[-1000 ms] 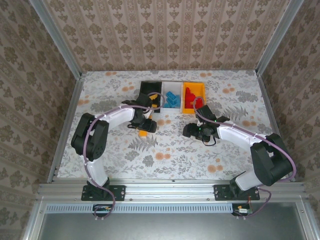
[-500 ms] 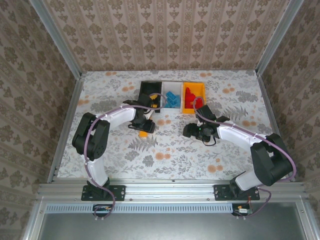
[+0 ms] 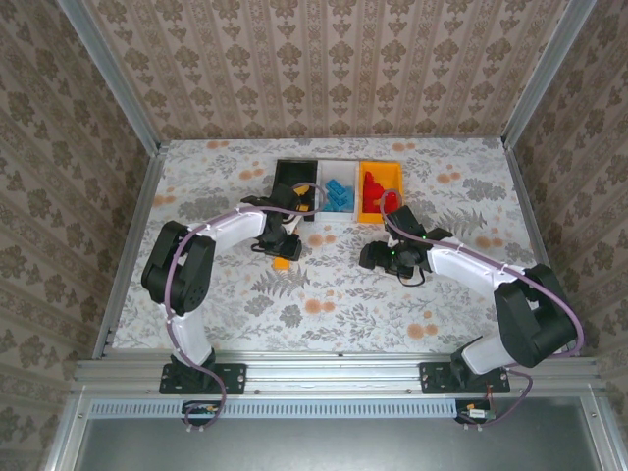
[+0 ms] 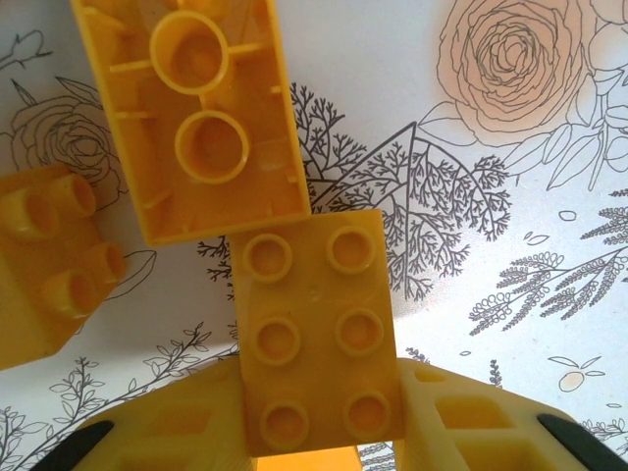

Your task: Sort the legos into containers by color

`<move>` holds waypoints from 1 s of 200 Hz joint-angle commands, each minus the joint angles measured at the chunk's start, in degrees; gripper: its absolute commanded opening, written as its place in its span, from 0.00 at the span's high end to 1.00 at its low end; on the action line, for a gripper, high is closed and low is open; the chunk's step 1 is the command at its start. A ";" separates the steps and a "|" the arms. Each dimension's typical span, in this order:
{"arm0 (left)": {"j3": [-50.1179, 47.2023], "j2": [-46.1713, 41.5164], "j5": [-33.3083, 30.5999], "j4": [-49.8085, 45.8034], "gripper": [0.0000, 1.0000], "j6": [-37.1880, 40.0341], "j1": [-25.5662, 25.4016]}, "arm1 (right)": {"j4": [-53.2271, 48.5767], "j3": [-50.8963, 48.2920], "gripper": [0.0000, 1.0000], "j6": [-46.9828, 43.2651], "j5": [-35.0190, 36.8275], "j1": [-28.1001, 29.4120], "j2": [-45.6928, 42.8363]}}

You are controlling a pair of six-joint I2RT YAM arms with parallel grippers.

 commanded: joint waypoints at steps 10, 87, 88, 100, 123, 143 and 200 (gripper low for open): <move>0.32 -2.25 1.33 -1.57 0.65 -0.74 -0.91 | -2.03 -0.25 0.24 -0.90 1.44 0.32 -2.14; -3.17 -13.23 9.84 -0.15 0.65 -4.70 -0.86 | -2.38 -1.07 0.24 -0.82 1.76 0.32 -3.20; -3.23 -13.48 10.03 -0.10 0.65 -4.76 -0.84 | -2.36 -1.07 0.24 -0.82 1.73 0.32 -3.20; -3.68 -15.81 12.11 0.68 0.65 -5.95 -0.28 | -2.56 -1.16 0.24 -0.73 1.96 0.32 -3.20; -3.29 -20.76 15.32 1.52 0.65 -8.11 1.12 | -2.69 -1.43 0.24 -0.41 1.86 0.32 -5.40; -2.00 -24.86 16.18 1.55 0.65 -9.45 2.14 | -2.80 -1.86 0.24 -0.14 1.86 0.33 -6.22; -7.47 -33.15 21.31 9.58 0.63 -17.33 4.65 | -2.57 -4.55 0.23 0.37 2.56 0.33 -7.41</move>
